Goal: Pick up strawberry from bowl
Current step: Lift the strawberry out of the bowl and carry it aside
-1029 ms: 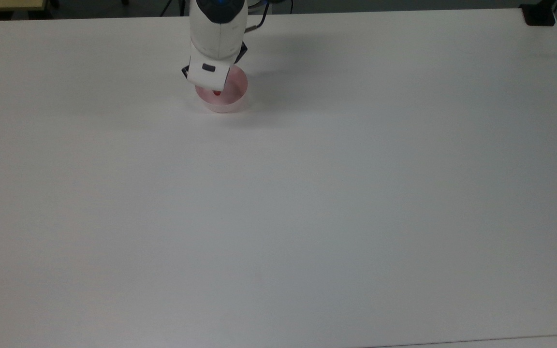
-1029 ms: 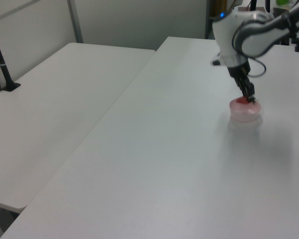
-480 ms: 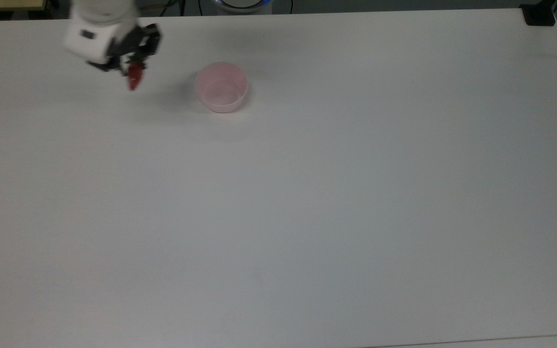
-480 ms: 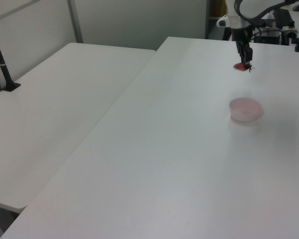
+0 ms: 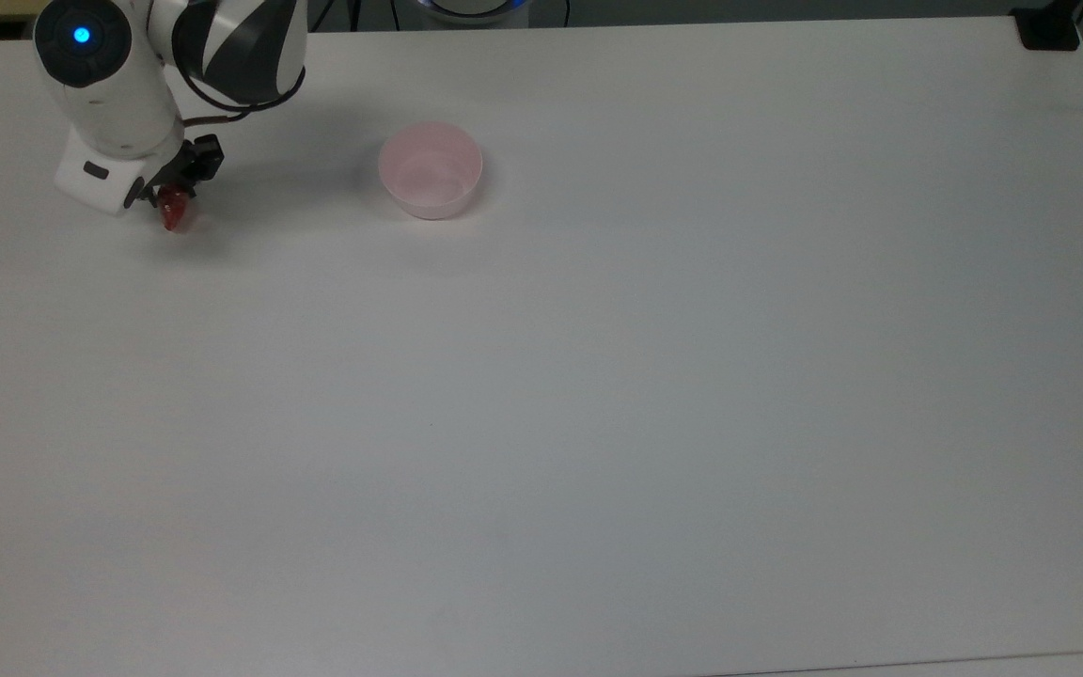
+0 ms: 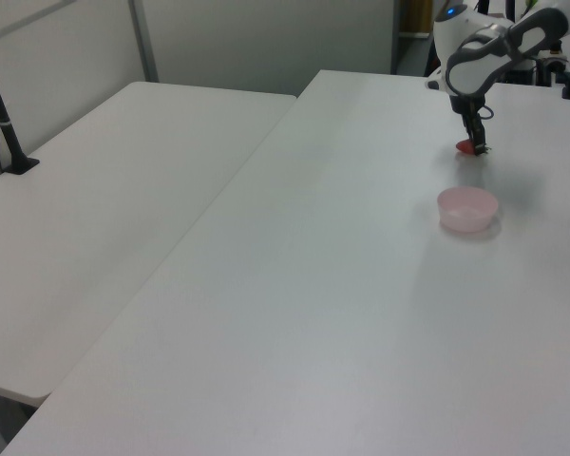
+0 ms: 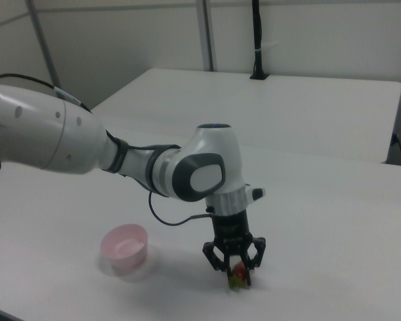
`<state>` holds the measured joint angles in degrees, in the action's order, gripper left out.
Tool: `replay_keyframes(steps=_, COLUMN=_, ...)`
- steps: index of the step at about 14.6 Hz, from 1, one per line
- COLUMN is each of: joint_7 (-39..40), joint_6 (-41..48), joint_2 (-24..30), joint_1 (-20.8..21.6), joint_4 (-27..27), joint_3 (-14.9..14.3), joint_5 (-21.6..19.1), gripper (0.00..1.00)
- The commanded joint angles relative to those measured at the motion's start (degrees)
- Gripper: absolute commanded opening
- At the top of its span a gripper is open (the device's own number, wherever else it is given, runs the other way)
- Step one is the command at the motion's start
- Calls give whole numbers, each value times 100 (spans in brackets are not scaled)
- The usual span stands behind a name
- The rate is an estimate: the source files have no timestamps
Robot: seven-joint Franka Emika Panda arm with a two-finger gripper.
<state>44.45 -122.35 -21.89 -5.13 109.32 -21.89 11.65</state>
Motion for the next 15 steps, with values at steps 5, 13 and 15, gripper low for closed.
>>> replay_keyframes(steps=5, joint_7=-1847, joint_6=832, joint_2=974, joint_1=3, joint_4=-514, joint_3=481, joint_5=13, gripper=100)
replay_keyframes(steps=13, joint_7=-3935, joint_6=2515, joint_2=1767, joint_1=309, joint_4=-1651, joint_3=2154, joint_5=-812, gripper=100)
replay_keyframes(steps=15, joint_7=-4041, joint_6=2506, joint_2=1698, joint_1=372, joint_4=-1650, joint_3=2154, joint_5=-822, gripper=100)
